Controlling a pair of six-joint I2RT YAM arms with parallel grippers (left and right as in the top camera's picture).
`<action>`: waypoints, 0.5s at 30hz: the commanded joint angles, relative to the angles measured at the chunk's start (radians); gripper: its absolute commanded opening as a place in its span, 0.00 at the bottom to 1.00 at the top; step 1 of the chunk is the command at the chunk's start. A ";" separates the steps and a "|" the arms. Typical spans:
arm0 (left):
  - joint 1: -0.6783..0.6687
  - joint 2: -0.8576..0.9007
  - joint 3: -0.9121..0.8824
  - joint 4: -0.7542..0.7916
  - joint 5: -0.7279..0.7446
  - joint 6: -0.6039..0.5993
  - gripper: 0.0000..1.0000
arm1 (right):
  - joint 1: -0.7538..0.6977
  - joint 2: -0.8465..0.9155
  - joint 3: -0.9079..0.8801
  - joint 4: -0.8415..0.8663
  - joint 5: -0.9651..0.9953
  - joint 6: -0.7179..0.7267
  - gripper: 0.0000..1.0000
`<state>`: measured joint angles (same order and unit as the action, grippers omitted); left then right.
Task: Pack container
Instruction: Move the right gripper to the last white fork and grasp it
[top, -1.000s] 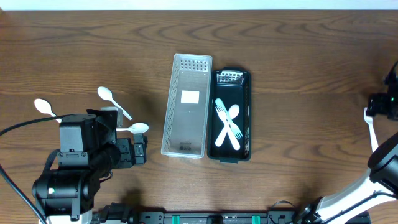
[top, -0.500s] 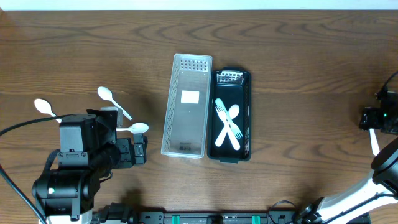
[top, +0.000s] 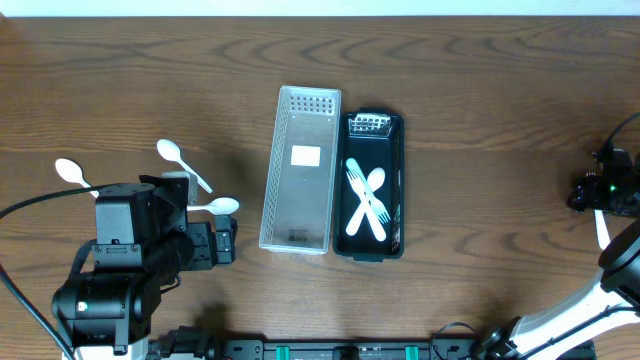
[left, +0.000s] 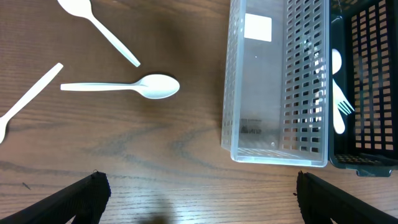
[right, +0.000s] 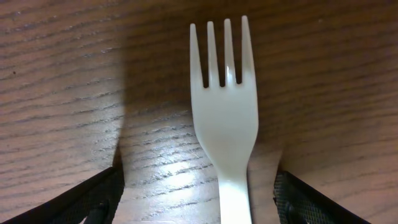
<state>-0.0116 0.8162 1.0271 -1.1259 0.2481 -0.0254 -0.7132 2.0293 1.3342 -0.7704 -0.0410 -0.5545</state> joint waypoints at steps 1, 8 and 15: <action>-0.002 -0.001 0.013 -0.002 -0.006 0.013 0.98 | 0.000 0.053 -0.009 0.008 0.003 -0.016 0.79; -0.002 -0.001 0.013 -0.002 -0.005 0.013 0.98 | 0.000 0.053 -0.009 0.008 0.002 -0.015 0.50; -0.002 -0.001 0.013 -0.002 -0.005 0.013 0.98 | 0.000 0.053 -0.009 0.005 -0.016 -0.008 0.34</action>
<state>-0.0116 0.8162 1.0271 -1.1259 0.2481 -0.0254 -0.7132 2.0319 1.3361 -0.7616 -0.0528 -0.5621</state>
